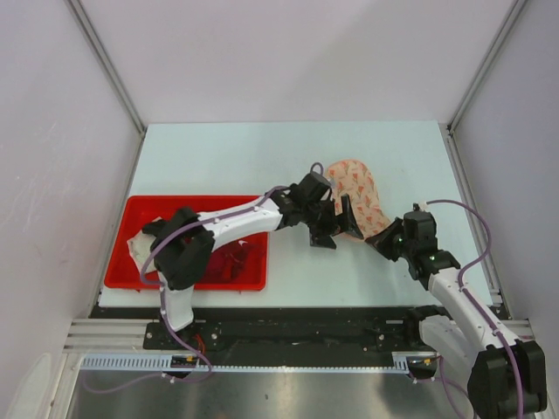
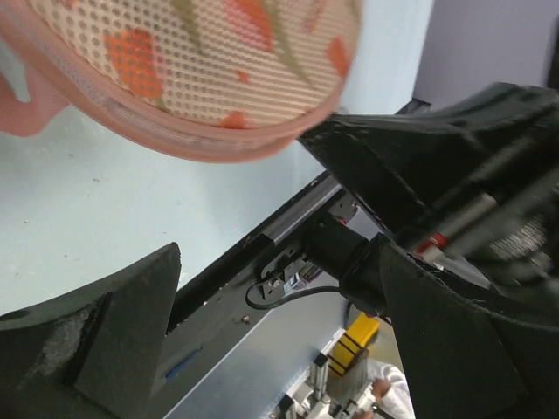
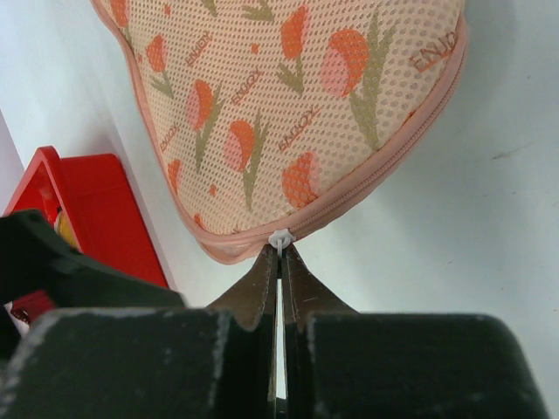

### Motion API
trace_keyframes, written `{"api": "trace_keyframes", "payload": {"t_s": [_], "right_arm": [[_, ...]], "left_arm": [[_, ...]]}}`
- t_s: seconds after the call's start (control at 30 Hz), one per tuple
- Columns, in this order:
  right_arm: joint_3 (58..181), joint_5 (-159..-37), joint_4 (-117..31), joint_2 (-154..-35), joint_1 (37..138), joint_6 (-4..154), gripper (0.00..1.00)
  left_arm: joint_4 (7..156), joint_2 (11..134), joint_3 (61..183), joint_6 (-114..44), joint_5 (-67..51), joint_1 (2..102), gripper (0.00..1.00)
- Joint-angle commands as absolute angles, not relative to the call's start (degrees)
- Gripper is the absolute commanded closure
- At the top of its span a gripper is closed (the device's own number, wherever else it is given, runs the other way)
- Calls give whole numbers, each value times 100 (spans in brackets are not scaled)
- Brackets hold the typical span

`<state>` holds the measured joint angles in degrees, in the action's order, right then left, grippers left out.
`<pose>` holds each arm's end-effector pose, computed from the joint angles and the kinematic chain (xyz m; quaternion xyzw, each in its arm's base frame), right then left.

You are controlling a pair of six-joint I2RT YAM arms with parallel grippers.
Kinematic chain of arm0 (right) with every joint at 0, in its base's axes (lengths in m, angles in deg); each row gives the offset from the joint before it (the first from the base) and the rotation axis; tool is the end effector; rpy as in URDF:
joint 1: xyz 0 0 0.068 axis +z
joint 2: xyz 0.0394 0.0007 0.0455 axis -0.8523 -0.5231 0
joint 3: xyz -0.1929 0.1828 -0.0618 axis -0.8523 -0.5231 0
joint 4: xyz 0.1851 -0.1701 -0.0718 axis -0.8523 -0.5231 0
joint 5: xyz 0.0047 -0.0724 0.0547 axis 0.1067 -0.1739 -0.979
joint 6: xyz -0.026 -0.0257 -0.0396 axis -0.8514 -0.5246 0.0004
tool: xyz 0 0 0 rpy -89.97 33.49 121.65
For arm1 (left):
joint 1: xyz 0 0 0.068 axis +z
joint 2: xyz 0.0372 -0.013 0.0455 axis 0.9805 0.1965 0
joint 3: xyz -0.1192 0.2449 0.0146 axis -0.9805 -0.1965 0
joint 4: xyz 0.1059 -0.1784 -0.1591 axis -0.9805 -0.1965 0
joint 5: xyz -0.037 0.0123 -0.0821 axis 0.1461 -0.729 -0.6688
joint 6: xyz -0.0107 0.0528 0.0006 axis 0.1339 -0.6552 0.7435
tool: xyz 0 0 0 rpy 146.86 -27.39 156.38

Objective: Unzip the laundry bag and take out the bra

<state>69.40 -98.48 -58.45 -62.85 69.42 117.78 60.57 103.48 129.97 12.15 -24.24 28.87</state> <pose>0.1755 0.0395 0.1996 0.2686 0.8640 0.2703 0.3291 0.2581 -0.3281 0.2363 0.0095 0.9063 -0.4182 0.0601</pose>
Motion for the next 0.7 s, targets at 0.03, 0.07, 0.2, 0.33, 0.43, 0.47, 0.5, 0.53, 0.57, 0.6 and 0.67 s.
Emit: {"api": "trace_keyframes", "payload": {"t_s": [0.03, 0.07, 0.2, 0.33, 0.43, 0.47, 0.5, 0.53, 0.57, 0.6, 0.67], "right_arm": [[6959, -9649, -5710, -6162, 6980, 11838, 100], [6959, -9649, -5727, -6144, 6989, 11829, 100], [6959, -9623, -5815, -6056, 6989, 11812, 100], [6959, -9596, -5894, -6003, 6989, 11785, 100], [6959, -9587, -5938, -5959, 6989, 11750, 100], [6959, -9587, -5965, -5950, 6997, 11759, 100], [6959, -9579, -5974, -5941, 6989, 11742, 100], [6959, -9570, -5982, -5941, 6980, 11750, 100], [6959, -9578, -5974, -5950, 6997, 11741, 100], [6959, -9579, -5956, -5950, 6989, 11750, 100], [6959, -9587, -5921, -5959, 7006, 11759, 100]], "left_arm": [[6365, 10862, 13326, 1992, -2271, 2778, 0], [6495, 10967, 13335, 2062, -2253, 2769, 0], [6681, 11117, 13353, 2351, -2007, 2769, 0], [7207, 11144, 13073, 2721, -2077, 2769, 0], [8187, 10968, 12511, 3090, -2121, 2769, 5], [8410, 10916, 12388, 3143, -2147, 2769, 7], [8473, 10898, 12317, 3213, -2121, 2769, 9], [8300, 10898, 12351, 3214, -2104, 2769, 8], [8211, 10898, 12395, 3136, -2060, 2769, 7], [8115, 10924, 12517, 3117, -1973, 2769, 6], [7956, 11020, 12658, 3117, -1876, 2769, 4]]}}
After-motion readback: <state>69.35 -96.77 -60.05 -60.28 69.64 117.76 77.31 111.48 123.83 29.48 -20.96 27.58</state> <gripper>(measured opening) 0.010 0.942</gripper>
